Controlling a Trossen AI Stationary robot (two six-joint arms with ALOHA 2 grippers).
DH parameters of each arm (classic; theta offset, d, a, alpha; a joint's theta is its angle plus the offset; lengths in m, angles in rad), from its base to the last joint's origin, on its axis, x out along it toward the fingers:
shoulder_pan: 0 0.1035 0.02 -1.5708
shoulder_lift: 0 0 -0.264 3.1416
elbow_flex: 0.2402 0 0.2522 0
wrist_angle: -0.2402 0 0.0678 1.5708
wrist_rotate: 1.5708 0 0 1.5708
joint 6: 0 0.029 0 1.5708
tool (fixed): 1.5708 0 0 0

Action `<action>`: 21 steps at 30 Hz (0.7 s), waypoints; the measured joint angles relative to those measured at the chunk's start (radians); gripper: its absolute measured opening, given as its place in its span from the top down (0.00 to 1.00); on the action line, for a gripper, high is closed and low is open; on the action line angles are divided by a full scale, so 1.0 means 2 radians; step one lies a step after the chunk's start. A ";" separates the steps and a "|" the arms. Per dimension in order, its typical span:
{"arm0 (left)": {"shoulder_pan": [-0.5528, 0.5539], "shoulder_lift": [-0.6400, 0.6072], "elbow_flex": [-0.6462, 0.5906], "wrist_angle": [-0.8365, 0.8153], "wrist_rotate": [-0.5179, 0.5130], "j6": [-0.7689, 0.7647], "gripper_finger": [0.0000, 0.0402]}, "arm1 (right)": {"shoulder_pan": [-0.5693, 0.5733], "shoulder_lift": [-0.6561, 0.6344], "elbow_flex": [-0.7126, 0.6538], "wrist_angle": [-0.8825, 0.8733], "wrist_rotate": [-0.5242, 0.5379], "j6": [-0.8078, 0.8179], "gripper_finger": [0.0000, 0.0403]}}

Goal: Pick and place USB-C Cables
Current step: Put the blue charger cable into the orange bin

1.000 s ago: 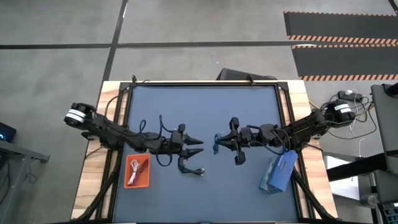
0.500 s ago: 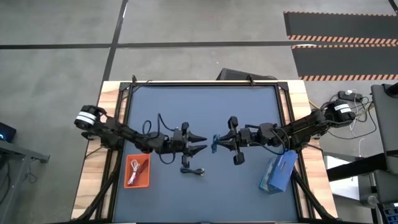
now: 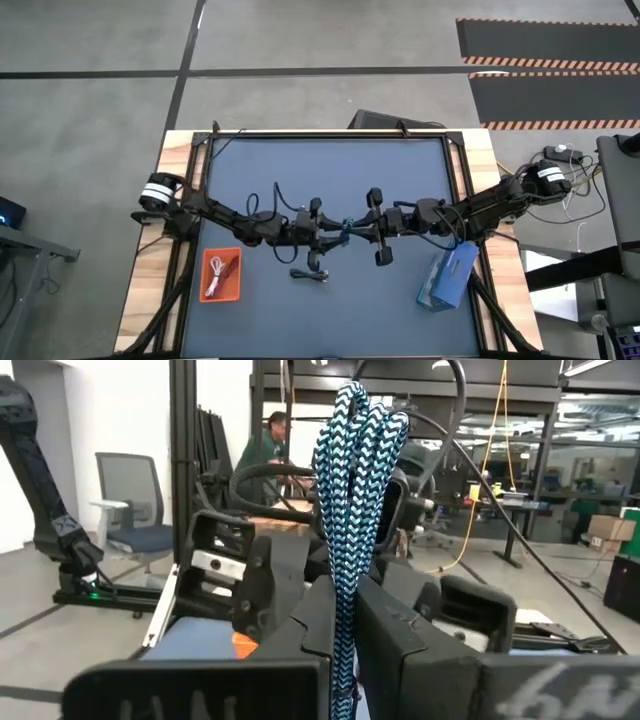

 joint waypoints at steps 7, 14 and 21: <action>0.002 0.007 -0.002 0.001 0.000 -0.001 0.74 | 0.000 0.001 0.000 -0.001 0.001 -0.013 0.97; 0.002 0.007 -0.004 -0.003 0.000 -0.001 0.95 | 0.000 0.001 0.000 -0.010 0.004 -0.013 0.97; 0.002 0.006 -0.004 -0.003 0.002 -0.003 0.96 | -0.001 0.001 0.000 -0.009 0.008 0.017 0.84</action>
